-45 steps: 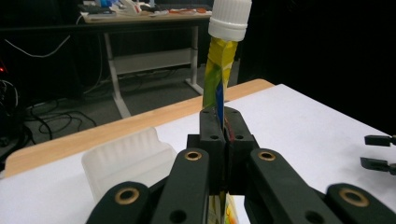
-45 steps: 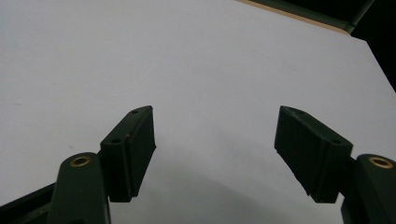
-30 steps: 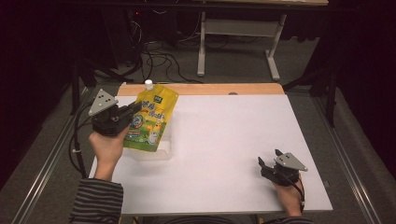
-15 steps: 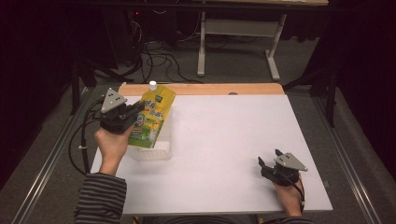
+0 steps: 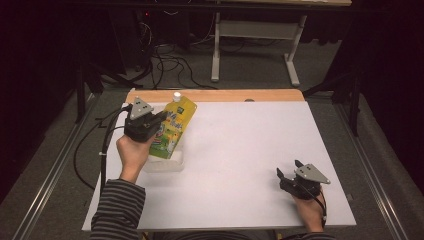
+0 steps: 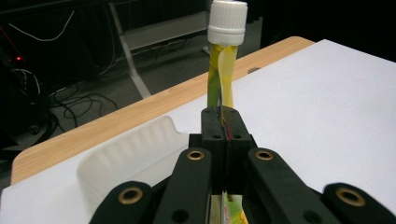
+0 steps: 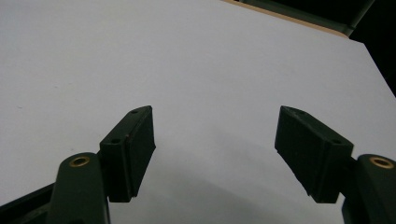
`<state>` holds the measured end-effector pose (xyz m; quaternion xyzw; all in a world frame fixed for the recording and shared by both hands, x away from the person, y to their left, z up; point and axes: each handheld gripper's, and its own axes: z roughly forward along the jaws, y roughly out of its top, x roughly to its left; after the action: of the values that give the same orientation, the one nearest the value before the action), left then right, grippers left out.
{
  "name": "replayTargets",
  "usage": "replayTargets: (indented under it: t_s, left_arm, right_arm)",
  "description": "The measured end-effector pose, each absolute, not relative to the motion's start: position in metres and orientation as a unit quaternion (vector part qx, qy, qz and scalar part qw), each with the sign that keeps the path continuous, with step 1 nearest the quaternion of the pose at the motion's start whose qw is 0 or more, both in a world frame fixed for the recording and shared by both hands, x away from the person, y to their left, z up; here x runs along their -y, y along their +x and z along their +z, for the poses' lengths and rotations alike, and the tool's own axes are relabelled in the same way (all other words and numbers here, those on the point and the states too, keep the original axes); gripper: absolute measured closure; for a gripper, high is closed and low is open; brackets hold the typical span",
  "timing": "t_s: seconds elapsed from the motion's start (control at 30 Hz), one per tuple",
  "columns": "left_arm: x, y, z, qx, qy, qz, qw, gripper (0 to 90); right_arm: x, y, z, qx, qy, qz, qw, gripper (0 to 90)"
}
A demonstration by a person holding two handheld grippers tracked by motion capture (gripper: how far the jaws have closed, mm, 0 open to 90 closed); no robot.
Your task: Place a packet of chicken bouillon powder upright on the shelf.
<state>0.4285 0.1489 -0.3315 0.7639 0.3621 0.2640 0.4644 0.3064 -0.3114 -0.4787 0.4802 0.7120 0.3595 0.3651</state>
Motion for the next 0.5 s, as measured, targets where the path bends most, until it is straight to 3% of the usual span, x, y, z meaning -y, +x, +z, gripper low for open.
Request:
replayTargets:
  t_s: [0.5]
  left_arm:
    - [-0.153,0.429,-0.345,-0.376,0.781,0.231,0.441,89.7]
  right_arm:
    - [0.310,0.306,-0.479,-0.714,0.478,0.358,0.365,29.3]
